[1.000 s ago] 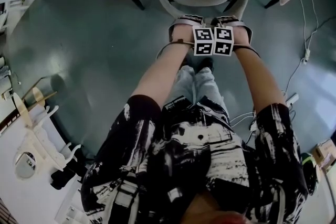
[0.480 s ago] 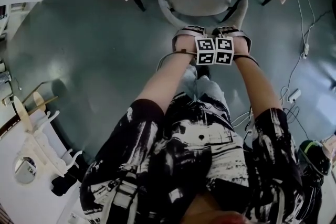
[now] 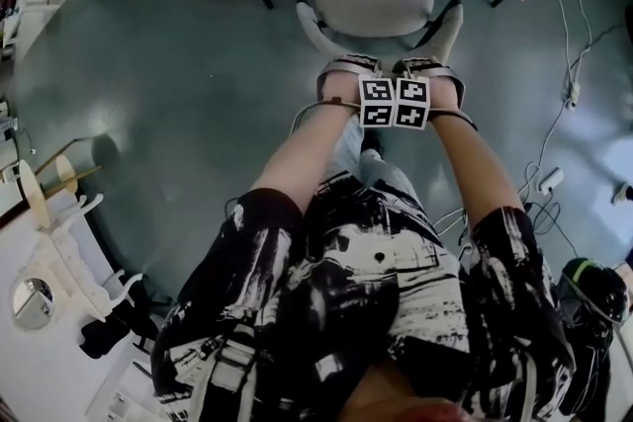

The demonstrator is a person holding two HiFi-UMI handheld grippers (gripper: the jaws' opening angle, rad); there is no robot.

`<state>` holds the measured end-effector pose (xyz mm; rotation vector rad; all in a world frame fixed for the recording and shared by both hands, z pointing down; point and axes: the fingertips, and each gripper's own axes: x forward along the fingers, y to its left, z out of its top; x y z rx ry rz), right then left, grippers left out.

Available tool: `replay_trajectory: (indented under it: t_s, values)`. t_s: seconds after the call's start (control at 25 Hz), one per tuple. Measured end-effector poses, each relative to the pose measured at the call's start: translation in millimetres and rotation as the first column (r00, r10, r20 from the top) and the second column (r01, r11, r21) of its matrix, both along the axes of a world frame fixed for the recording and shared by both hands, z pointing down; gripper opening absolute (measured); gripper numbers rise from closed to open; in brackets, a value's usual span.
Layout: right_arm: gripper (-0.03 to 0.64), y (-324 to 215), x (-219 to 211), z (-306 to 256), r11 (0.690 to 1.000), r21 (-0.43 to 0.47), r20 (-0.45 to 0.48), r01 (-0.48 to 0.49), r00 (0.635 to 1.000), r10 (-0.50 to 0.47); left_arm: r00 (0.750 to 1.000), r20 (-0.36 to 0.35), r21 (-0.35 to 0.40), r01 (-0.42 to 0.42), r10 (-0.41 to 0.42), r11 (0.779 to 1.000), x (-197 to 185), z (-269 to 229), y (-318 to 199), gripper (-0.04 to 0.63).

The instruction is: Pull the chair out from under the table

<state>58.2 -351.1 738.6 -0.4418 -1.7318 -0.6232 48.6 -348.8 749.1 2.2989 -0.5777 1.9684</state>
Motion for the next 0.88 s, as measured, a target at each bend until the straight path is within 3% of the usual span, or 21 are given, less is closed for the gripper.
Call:
replay_trajectory:
  t_s: [0.88]
  values:
    - [0.046, 136, 77, 4, 1.0, -0.009, -0.017, 0.003, 1.0, -0.003, 1.0, -0.022, -0.012, 0.018, -0.018, 1.0, 77, 4, 137, 0.044]
